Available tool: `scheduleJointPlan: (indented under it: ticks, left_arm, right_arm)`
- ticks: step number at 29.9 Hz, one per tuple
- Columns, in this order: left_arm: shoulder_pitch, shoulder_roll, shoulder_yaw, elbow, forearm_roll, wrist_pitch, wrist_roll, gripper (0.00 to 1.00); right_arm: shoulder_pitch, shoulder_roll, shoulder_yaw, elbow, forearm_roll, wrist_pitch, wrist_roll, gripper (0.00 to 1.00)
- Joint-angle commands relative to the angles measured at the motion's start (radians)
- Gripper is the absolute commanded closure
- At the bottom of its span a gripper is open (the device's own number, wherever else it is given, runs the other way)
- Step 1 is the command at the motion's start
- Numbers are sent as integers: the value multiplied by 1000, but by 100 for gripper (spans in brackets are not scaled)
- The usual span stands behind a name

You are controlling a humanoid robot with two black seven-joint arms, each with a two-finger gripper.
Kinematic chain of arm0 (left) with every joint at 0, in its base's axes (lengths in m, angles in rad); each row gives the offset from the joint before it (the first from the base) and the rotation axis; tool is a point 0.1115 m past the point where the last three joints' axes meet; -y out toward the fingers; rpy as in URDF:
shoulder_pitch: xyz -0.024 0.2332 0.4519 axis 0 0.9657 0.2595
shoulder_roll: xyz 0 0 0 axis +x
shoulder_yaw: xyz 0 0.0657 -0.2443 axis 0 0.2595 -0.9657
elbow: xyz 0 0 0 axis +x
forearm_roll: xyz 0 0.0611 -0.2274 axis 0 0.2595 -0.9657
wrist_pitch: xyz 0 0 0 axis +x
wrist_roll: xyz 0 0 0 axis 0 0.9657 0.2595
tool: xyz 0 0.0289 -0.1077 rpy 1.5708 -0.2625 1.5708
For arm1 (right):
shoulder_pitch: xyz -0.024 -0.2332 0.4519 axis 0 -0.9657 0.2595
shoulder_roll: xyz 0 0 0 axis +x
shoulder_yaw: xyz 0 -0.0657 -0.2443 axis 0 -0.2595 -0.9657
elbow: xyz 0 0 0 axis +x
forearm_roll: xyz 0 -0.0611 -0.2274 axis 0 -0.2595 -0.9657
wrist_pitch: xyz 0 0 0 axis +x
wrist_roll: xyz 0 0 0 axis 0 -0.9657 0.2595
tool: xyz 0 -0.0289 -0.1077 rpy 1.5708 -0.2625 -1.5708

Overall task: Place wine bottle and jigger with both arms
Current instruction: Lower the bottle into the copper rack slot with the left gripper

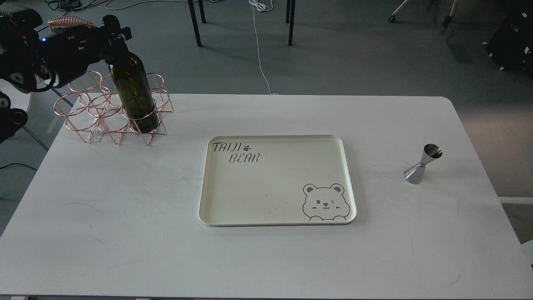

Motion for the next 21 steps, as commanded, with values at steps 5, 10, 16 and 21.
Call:
scheduleJointPlan:
  ticks: [5, 10, 16, 21]
  left_arm:
    - [-1, -7, 0, 26, -3, 1, 3, 25]
    - [0, -7, 0, 26, -3, 1, 3, 25]
    - [0, -8, -1, 26, -18, 1, 3, 10]
    - [-3, -8, 0, 25, -96, -2, 4, 7]
  right_arm:
    - [-2, 0, 0, 1, 0, 1, 0, 4]
    - [-3, -1, 0, 1, 0, 1, 0, 4]
    - [-5, -1, 0, 1, 0, 1, 0, 4]
    - [-7, -1, 0, 1, 0, 3, 0, 4]
